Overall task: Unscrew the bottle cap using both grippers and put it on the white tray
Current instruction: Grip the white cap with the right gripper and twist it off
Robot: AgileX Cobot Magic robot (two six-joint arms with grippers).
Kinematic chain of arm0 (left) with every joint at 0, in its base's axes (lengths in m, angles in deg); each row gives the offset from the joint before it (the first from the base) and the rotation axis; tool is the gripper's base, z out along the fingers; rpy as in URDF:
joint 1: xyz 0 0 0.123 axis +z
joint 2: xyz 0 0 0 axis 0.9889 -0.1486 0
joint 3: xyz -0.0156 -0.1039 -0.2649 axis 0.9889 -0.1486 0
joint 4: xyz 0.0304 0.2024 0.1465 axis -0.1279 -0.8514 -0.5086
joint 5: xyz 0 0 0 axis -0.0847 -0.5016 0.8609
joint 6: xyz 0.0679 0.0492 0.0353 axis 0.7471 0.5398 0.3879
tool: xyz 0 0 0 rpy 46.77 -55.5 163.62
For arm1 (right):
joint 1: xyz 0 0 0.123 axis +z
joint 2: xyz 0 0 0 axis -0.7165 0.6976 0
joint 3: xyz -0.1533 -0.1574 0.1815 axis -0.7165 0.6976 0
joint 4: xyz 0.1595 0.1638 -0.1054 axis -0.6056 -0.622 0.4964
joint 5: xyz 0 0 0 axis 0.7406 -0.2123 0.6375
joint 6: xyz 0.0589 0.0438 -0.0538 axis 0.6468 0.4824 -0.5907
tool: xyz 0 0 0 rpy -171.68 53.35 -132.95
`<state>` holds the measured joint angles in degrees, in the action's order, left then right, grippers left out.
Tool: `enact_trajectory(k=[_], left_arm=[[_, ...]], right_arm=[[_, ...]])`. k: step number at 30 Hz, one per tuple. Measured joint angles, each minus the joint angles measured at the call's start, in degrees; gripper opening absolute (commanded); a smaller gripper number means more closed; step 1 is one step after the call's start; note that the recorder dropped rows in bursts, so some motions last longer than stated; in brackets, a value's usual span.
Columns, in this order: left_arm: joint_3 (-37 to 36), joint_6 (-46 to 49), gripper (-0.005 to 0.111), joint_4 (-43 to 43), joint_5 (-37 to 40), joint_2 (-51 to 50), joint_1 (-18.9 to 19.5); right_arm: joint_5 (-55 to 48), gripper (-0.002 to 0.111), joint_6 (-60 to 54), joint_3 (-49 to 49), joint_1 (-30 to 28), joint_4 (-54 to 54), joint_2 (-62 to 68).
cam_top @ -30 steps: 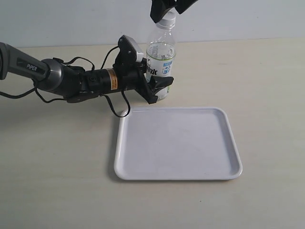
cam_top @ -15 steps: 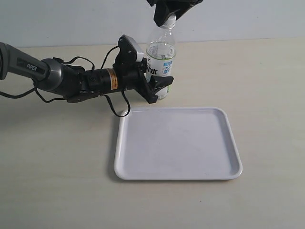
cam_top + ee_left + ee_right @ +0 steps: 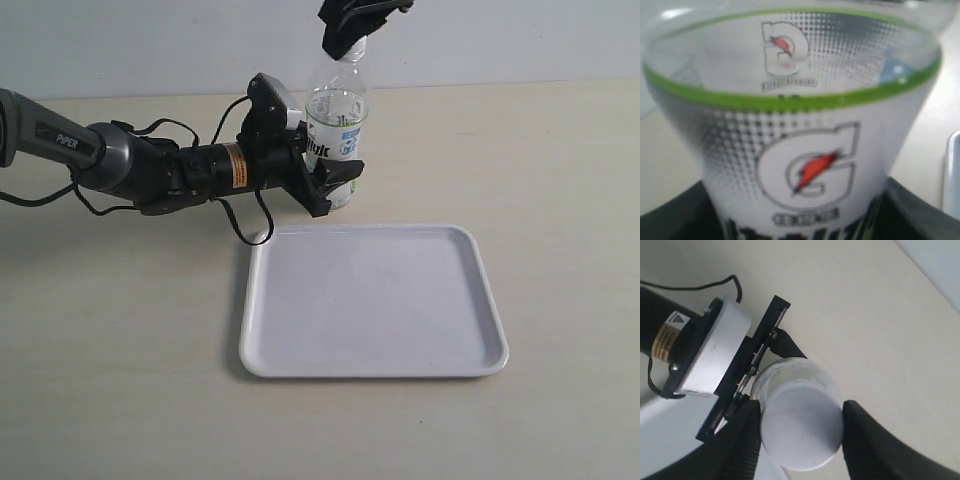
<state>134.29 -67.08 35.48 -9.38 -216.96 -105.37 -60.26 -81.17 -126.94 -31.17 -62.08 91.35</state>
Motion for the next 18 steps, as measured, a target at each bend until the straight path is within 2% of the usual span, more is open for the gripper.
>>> enact_trajectory(k=[7,12,18], left_arm=[[0.0,0.0,0.000,-0.1,0.1,0.0,0.0],[0.0,0.0,0.000,-0.2,0.1,0.0,0.0],[0.0,0.0,0.000,-0.2,0.1,0.0,0.0]], right_arm=[[-0.3,0.000,-27.3,0.0,0.0,-1.2,0.0],[-0.5,0.000,-38.4,0.0,0.0,-1.3,0.0],[-0.5,0.000,-44.9,-0.2,0.0,-1.0,0.0]])
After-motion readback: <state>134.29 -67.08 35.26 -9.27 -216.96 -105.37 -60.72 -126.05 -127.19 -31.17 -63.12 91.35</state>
